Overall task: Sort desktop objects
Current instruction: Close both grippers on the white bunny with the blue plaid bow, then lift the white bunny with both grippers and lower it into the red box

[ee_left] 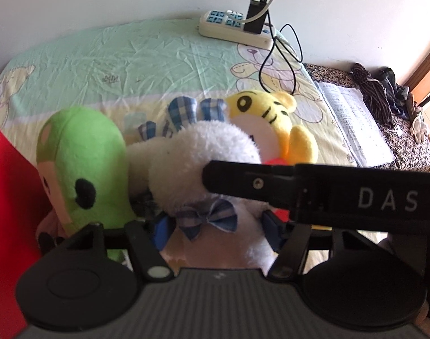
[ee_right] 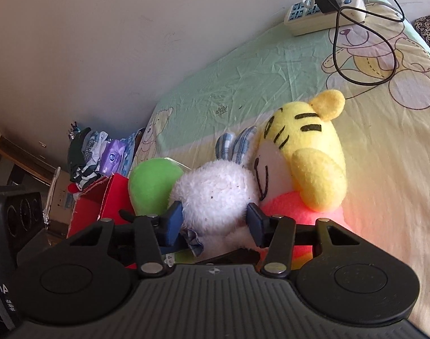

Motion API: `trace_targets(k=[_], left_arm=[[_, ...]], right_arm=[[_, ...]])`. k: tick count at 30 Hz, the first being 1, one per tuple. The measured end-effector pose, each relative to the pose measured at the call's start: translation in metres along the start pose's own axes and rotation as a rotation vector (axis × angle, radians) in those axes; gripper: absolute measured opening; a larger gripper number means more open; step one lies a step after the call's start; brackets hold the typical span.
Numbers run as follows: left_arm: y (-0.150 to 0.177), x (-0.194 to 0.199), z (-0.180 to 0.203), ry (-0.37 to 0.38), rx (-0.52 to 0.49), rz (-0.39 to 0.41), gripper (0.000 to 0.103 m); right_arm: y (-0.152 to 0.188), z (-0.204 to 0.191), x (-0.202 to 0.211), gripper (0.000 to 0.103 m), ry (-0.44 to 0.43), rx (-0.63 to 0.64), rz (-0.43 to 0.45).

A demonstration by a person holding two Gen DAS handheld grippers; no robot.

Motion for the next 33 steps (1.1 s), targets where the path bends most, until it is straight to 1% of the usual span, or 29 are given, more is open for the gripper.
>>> trace_targets(k=[6, 12, 16, 20, 24, 28, 31, 33], left_arm=[[0.014, 0.021, 0.013, -0.017, -0.052, 0.042, 0.062], [0.036, 0.049, 0.019, 0.001, -0.076, 0.09, 0.062], [0.052, 0.067, 0.02, -0.011, -0.096, 0.127, 0.062], [0.061, 0.085, 0.013, -0.029, -0.103, 0.159, 0.062], [0.066, 0.109, -0.003, -0.056, -0.109, 0.212, 0.062], [0.064, 0.136, -0.03, -0.084, -0.117, 0.275, 0.062], [0.063, 0.151, -0.058, -0.112, -0.119, 0.308, 0.062], [0.066, 0.161, -0.083, -0.13, -0.116, 0.324, 0.062]], right_arm=[[0.006, -0.007, 0.015, 0.048, -0.004, 0.012, 0.008], [0.022, -0.024, 0.038, 0.049, 0.011, 0.072, 0.035], [0.035, -0.035, 0.051, 0.049, 0.006, 0.097, 0.059], [0.045, -0.049, 0.056, 0.049, -0.007, 0.122, 0.08], [0.05, -0.063, 0.056, 0.049, -0.05, 0.116, 0.106], [0.052, -0.086, 0.052, 0.05, -0.105, 0.11, 0.15], [0.049, -0.115, 0.044, 0.05, -0.117, 0.163, 0.189], [0.048, -0.136, 0.034, 0.05, -0.118, 0.199, 0.208]])
Point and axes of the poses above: each gripper's, at about its wrist camera, not at the fingertips, and x roughly against the way its jaws point, z to its right, y to its underside, the point moved 4 cm from there along -x, roughly the way its jaws point, and after that the axes turned 4 degrees about -z, right-handed, at the moved point
